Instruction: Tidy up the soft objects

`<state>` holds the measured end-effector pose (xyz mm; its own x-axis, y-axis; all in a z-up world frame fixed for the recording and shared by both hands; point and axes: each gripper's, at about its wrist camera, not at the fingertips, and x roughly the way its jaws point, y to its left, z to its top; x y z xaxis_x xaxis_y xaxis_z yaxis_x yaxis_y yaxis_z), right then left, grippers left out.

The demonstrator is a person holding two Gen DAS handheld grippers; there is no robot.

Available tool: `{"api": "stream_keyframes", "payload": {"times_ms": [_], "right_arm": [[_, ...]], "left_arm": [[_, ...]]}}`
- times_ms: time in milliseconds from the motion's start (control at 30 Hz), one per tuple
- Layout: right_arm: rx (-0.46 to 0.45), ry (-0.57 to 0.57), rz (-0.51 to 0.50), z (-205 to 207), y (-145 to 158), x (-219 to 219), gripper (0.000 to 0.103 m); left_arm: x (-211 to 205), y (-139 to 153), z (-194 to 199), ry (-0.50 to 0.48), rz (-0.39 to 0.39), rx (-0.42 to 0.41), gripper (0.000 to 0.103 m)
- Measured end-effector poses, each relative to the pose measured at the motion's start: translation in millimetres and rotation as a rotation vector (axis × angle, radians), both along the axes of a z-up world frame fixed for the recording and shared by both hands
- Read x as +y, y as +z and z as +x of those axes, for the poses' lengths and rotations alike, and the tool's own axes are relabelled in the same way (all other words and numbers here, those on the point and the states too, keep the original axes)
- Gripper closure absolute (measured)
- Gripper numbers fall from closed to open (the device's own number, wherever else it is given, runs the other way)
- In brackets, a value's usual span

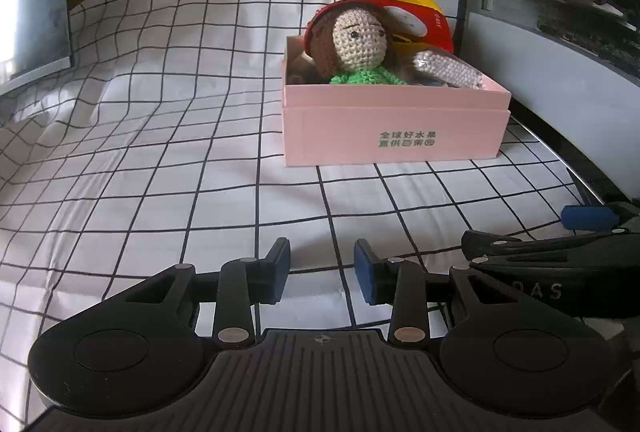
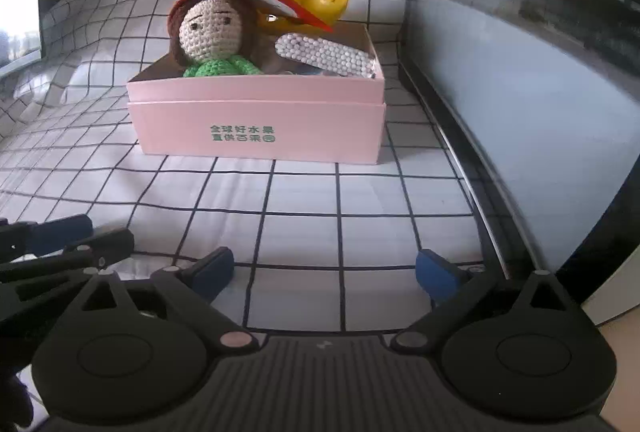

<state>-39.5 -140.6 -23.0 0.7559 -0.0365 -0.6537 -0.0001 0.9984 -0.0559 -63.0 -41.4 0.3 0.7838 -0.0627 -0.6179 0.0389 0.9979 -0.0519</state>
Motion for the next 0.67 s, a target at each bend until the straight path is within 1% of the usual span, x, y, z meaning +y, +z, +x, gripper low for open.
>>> {"api": "stream_keyframes", "payload": {"times_ms": [133,233,400,667], "right_arm": [[-0.025,0.045,0.002,2.3,-2.1,-2.1,0.005],[-0.032,0.035,0.004,1.2,-2.8,-1.9,0.004],[-0.038,0.015,0.007,-0.5,-2.9,-0.6,0.004],[-0.041,0.009,0.004,0.2,-3.2,-1.2,0.004]], "left_arm": [[-0.9,-0.1,1.8,-0.005,0.005,-0.002,0.065],[1.4,-0.2,3.6,-0.010,-0.005,0.000,0.064],[2.1,-0.1,3.5,-0.002,-0.004,-0.001,0.070],[2.4,0.3,2.9,0.017,-0.012,-0.001,0.071]]}}
